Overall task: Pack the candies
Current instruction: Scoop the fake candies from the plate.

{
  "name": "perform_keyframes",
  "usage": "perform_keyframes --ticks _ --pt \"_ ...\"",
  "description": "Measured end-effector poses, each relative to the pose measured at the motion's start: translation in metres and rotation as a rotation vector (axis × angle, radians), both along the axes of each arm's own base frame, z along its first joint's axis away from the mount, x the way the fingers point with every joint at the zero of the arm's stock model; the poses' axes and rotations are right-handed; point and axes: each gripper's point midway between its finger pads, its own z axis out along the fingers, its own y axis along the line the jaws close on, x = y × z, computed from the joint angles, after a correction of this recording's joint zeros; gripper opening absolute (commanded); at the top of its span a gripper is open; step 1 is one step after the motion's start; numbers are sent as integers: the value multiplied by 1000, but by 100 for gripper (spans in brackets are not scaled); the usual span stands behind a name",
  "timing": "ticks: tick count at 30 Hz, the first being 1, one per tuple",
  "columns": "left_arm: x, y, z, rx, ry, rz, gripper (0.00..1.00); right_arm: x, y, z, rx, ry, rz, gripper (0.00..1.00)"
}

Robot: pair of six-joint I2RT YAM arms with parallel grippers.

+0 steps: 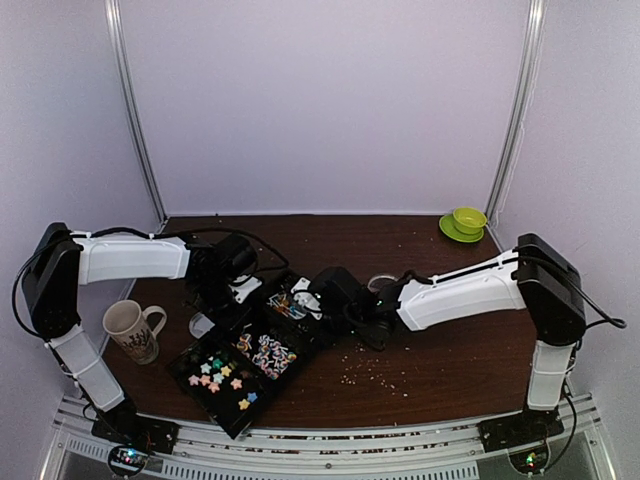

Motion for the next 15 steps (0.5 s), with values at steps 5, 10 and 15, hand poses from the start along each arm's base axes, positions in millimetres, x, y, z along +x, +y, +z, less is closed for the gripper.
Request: perform_keyframes --ticks 5,10,15 --pt "-1 -2 0 -14 9 -2 0 -1 -3 -5 65 -25 4 0" --pt "-2 -6 1 -33 15 -16 0 -7 -13 -9 117 -47 9 0" --pt "1 -9 1 -46 5 -20 0 -8 -18 -6 150 -62 8 0"
